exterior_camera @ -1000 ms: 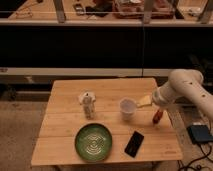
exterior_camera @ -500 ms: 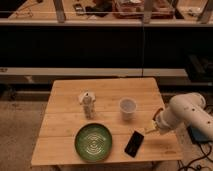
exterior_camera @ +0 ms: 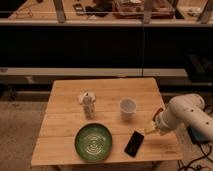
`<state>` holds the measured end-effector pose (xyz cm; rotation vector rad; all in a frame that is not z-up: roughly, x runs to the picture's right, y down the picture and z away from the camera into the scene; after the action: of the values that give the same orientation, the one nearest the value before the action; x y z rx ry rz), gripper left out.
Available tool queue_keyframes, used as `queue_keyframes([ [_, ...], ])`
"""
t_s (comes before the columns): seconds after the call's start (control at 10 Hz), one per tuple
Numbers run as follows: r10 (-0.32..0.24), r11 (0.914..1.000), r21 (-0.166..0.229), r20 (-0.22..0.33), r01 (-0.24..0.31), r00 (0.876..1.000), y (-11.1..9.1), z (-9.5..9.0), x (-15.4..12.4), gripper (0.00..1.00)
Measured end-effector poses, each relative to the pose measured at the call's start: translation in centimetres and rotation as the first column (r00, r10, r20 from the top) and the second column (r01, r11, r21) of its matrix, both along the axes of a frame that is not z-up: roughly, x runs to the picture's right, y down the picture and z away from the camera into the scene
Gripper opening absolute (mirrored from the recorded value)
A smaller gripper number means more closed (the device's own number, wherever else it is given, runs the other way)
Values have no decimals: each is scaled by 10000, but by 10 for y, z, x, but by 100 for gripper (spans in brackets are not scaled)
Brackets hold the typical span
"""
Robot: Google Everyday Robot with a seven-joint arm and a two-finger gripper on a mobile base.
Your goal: Push the eraser across the table
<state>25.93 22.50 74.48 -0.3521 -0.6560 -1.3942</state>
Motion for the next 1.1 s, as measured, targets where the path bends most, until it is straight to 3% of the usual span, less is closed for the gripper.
queue_keyframes([
  [0.4,681,9975,-136,-492,-689,9965,16,22,7,59],
  [0.9,869,9961,-71,-730,-877,9935,18,23,17,59],
  [1.1,867,9961,-76,-728,-874,9936,18,23,17,66],
])
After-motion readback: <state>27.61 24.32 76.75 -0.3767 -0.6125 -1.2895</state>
